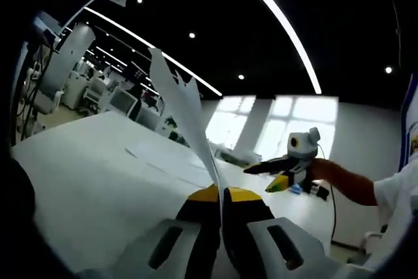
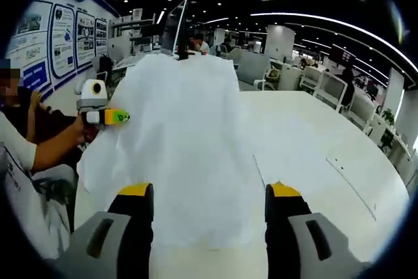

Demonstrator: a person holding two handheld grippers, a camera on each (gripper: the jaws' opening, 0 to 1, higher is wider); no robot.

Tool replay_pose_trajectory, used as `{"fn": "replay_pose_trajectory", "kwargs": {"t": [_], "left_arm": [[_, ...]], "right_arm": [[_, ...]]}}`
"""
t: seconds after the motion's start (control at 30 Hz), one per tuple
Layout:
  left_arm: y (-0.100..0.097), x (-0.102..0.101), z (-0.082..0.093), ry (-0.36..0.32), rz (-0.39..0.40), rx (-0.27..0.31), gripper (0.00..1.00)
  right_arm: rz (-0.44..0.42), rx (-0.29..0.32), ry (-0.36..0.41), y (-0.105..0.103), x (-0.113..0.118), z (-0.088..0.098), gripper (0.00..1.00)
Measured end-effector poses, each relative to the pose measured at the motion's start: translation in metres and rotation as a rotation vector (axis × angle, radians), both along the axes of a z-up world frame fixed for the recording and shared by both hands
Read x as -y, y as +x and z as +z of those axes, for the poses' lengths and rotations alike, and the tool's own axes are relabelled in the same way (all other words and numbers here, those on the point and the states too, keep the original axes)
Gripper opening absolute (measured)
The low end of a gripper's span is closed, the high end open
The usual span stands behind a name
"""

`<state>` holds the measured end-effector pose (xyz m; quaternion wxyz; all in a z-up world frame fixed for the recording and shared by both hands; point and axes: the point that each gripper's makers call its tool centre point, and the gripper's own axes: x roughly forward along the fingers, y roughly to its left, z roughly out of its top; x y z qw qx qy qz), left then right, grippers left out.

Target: Organize the stack of printing papers by aligning and flattening the scattered papers on the table

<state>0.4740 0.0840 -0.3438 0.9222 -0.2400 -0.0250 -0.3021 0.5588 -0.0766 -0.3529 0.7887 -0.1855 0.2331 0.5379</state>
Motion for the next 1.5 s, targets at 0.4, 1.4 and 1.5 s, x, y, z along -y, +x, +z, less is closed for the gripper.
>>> {"fn": "replay_pose_trajectory", "kwargs": {"t": [0.4, 1.4, 1.5], "left_arm": [[0.0, 0.0, -0.001, 0.0, 0.002, 0.0, 0.07], [-0.003, 0.0, -0.001, -0.031, -0.004, -0.003, 0.07], [-0.003, 0.001, -0.001, -0.031, -0.006, -0.005, 0.07]], "right_arm": [[-0.002, -0.069, 0.02, 0.038, -0.011, 0.003, 0.53], [0.067, -0.452, 0.198, 0.005, -0.032, -0.01, 0.0], [0.065, -0.452, 0.191, 0.008, -0.026, -0.008, 0.0]]}}
